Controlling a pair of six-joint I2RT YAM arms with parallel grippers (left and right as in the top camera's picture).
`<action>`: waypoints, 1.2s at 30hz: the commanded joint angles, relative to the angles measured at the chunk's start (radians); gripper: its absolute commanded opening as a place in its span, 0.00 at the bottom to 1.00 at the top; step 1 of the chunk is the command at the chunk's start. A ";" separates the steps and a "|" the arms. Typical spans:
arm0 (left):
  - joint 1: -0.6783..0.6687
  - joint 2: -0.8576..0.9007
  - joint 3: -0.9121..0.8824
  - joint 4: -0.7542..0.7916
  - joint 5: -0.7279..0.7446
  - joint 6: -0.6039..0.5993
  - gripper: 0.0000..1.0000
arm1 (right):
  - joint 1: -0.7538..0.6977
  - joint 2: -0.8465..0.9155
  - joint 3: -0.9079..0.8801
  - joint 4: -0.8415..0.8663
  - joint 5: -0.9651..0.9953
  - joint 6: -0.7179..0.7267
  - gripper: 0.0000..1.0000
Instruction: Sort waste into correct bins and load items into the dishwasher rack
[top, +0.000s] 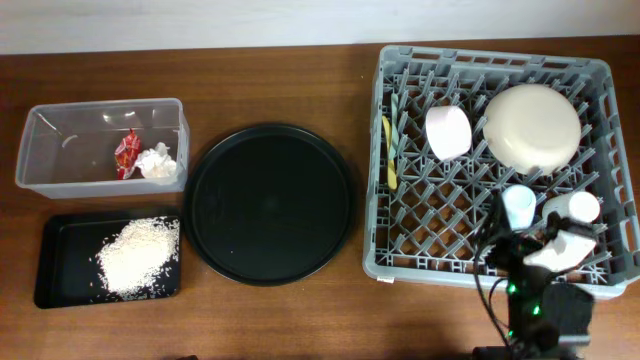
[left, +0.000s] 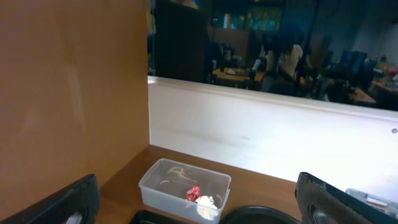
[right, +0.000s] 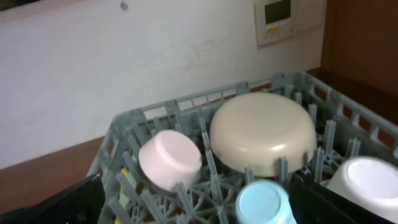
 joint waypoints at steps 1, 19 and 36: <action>0.003 0.002 -0.002 -0.001 0.014 -0.013 1.00 | -0.010 -0.147 -0.135 0.005 -0.067 -0.019 0.98; 0.003 0.002 -0.002 -0.001 0.014 -0.013 1.00 | -0.010 -0.185 -0.338 0.175 -0.131 -0.012 0.98; 0.003 0.002 -0.002 -0.001 -0.009 0.030 1.00 | -0.010 -0.185 -0.338 0.175 -0.131 -0.012 0.98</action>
